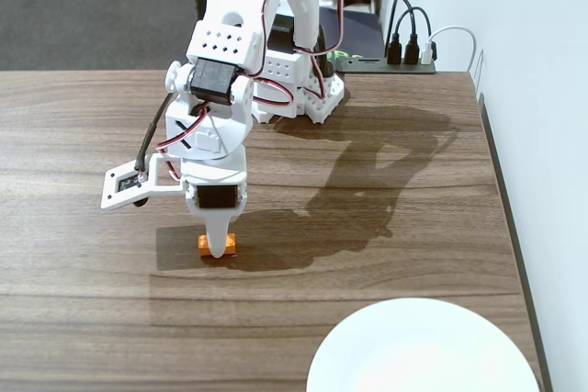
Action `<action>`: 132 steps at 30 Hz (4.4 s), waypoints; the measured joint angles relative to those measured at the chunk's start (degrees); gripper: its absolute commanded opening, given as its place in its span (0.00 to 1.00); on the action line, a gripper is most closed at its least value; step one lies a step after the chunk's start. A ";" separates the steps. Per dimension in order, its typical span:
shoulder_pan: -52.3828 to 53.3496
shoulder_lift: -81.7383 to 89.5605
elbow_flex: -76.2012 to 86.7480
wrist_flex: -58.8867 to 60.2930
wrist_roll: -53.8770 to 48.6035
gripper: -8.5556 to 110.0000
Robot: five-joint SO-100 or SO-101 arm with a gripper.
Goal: Grasp a lego block and put it on the plate.
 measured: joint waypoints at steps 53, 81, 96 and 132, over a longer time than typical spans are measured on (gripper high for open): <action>-32.26 -9.23 -29.36 -4.48 -44.56 0.08; -37.44 -27.33 -41.57 -3.78 -39.64 0.18; -37.35 -19.86 -41.04 1.76 -31.03 0.19; -23.12 45.62 24.52 4.75 20.92 0.08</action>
